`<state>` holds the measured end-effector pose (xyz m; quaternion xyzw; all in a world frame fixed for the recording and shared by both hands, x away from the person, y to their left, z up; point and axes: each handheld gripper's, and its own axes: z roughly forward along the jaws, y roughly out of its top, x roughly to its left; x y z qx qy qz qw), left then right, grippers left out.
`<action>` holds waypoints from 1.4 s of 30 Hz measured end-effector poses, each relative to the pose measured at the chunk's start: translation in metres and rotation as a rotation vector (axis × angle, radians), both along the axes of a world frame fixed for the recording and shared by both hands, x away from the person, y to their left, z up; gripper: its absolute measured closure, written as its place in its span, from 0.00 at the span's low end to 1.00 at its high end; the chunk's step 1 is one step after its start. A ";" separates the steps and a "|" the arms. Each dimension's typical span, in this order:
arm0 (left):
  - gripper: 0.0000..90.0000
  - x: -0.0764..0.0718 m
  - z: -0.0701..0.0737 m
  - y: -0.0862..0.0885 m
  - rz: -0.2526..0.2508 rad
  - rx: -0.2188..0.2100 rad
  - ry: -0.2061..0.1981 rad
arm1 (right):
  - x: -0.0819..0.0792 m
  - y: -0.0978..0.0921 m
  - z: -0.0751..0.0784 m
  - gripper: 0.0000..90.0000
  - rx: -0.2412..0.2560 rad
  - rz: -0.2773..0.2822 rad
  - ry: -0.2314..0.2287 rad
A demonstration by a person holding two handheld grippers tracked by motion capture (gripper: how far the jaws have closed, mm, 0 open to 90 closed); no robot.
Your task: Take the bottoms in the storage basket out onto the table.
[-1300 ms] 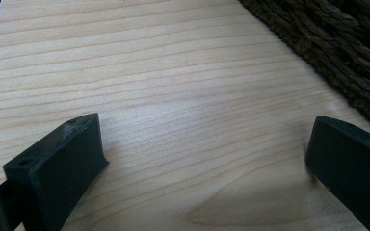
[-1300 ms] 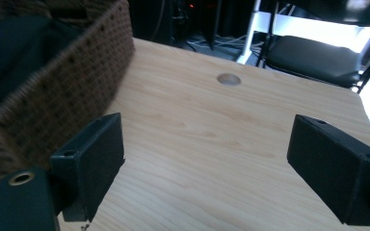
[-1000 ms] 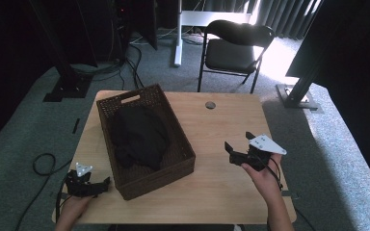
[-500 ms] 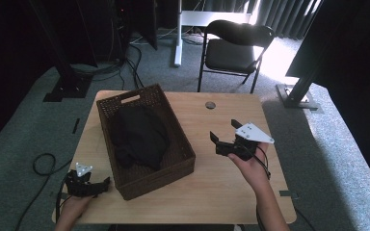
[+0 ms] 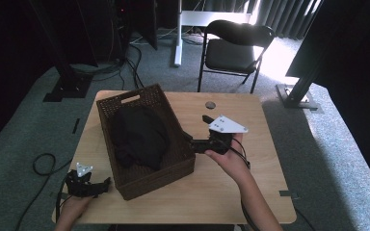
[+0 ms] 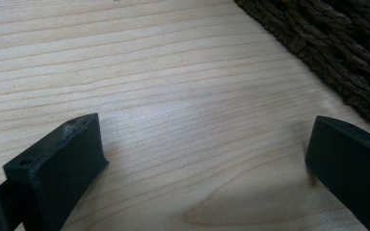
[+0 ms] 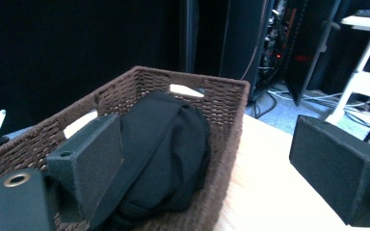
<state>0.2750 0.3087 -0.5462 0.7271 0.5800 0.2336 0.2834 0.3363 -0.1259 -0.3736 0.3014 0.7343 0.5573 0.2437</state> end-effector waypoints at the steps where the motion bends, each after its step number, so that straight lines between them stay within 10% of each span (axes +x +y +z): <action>1: 0.00 0.000 0.000 0.000 0.000 0.000 0.000 | 0.000 0.000 0.000 0.12 0.000 0.000 0.000; 23: 0.00 0.000 0.000 0.000 0.000 0.000 -0.001 | 0.027 0.079 -0.012 0.13 -0.110 0.095 0.030; 42: 0.00 0.000 0.000 0.000 0.001 -0.002 -0.002 | 0.072 0.143 -0.037 0.12 -0.159 0.136 0.190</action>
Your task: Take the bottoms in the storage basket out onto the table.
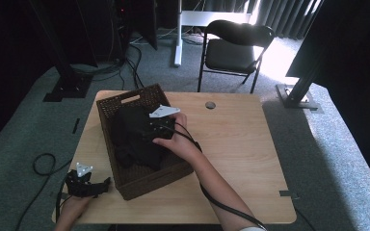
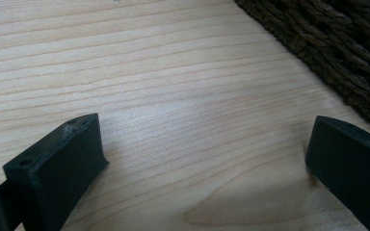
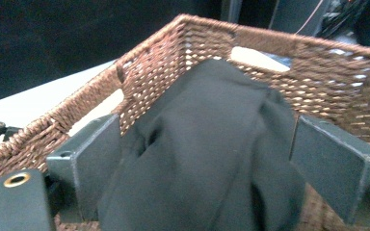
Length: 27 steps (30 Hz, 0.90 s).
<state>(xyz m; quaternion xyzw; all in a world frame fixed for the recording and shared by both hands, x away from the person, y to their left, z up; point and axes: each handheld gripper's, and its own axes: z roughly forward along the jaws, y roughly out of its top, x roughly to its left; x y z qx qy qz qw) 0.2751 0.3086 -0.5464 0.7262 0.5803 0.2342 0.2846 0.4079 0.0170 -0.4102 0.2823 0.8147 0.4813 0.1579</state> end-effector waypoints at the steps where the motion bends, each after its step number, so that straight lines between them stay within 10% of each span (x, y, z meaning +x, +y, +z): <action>1: 0.00 0.000 0.000 0.000 -0.002 0.001 0.001 | 0.002 0.003 -0.001 0.12 -0.001 0.002 0.002; 27: 0.00 0.000 0.000 0.000 -0.004 0.000 0.003 | 0.037 0.062 -0.043 0.12 -0.192 -0.157 0.152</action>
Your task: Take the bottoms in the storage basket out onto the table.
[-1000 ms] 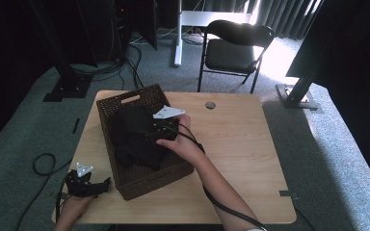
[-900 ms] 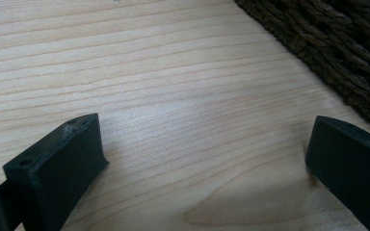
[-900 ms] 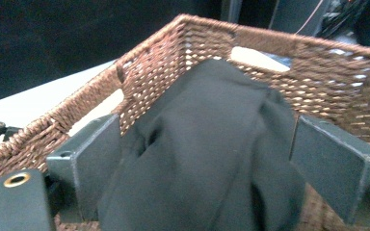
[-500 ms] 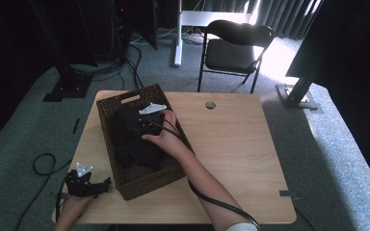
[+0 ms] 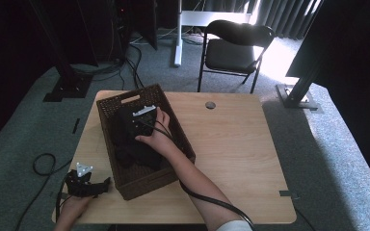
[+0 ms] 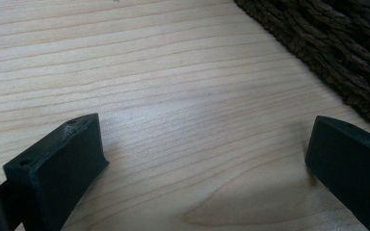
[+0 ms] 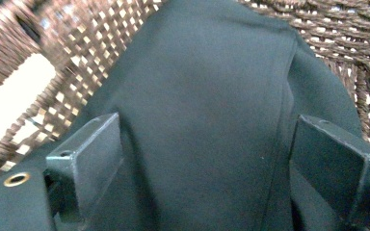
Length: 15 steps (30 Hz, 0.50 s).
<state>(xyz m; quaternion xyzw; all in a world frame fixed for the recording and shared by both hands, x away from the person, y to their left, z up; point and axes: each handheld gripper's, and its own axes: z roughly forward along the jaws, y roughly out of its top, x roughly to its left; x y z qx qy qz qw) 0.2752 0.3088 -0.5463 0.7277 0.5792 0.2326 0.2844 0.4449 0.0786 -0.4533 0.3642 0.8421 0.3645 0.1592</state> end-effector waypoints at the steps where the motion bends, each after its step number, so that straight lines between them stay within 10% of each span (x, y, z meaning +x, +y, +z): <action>1: 0.00 0.000 0.000 0.000 0.000 0.000 0.000 | 0.000 0.000 0.000 0.12 0.000 0.000 0.000; 10: 0.00 0.000 0.000 0.000 -0.002 0.001 -0.001 | 0.009 -0.001 -0.025 0.15 -0.051 -0.002 0.088; 11: 0.00 0.000 0.000 0.000 -0.003 0.002 0.000 | 0.010 0.000 -0.032 0.17 -0.029 -0.015 0.187; 15: 0.00 0.000 0.000 0.000 -0.003 0.003 0.000 | 0.009 0.002 -0.044 0.17 -0.032 -0.028 0.260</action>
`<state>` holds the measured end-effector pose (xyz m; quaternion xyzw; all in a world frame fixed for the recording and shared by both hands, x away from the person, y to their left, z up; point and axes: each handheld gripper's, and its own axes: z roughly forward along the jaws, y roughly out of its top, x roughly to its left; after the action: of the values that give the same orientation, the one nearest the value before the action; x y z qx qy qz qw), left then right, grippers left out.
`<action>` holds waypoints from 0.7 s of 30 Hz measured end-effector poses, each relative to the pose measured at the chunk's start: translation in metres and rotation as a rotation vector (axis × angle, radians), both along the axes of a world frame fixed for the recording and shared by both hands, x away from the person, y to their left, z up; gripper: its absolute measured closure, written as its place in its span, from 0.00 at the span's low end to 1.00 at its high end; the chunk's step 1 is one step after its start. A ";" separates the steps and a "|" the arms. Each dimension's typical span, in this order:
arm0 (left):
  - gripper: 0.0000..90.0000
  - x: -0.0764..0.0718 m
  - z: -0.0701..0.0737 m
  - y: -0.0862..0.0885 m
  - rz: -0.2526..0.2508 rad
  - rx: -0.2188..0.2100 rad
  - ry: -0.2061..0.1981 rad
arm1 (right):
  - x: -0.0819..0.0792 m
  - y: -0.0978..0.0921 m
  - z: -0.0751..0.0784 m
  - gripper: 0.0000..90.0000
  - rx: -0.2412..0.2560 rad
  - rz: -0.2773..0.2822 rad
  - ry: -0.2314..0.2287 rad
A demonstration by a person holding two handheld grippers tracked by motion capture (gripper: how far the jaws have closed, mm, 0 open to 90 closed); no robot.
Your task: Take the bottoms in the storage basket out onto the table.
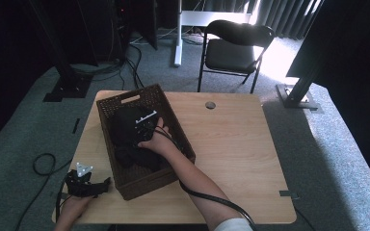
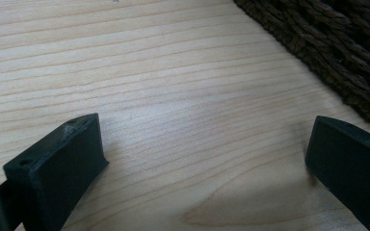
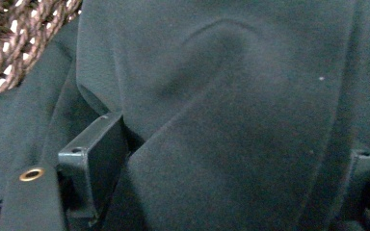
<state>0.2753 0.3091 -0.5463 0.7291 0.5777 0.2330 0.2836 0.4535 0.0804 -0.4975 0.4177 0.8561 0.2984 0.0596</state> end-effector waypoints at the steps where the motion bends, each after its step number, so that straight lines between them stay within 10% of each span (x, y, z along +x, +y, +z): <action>1: 0.00 0.000 0.000 0.000 0.000 0.000 0.000 | 0.000 0.000 -0.002 0.17 -0.001 0.007 -0.007; 9: 0.00 0.000 0.000 0.000 0.001 -0.001 -0.001 | -0.004 0.004 -0.008 0.20 0.001 0.068 -0.052; 14: 0.00 0.000 0.000 0.000 0.000 0.000 0.000 | -0.009 0.006 -0.009 0.65 -0.001 0.092 -0.053; 21: 0.00 0.000 0.000 0.000 0.000 -0.001 -0.001 | -0.008 0.008 0.010 0.78 0.009 0.075 0.006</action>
<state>0.2753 0.3090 -0.5463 0.7288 0.5778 0.2330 0.2842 0.4460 0.0881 -0.4878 0.3863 0.8700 0.3032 0.0438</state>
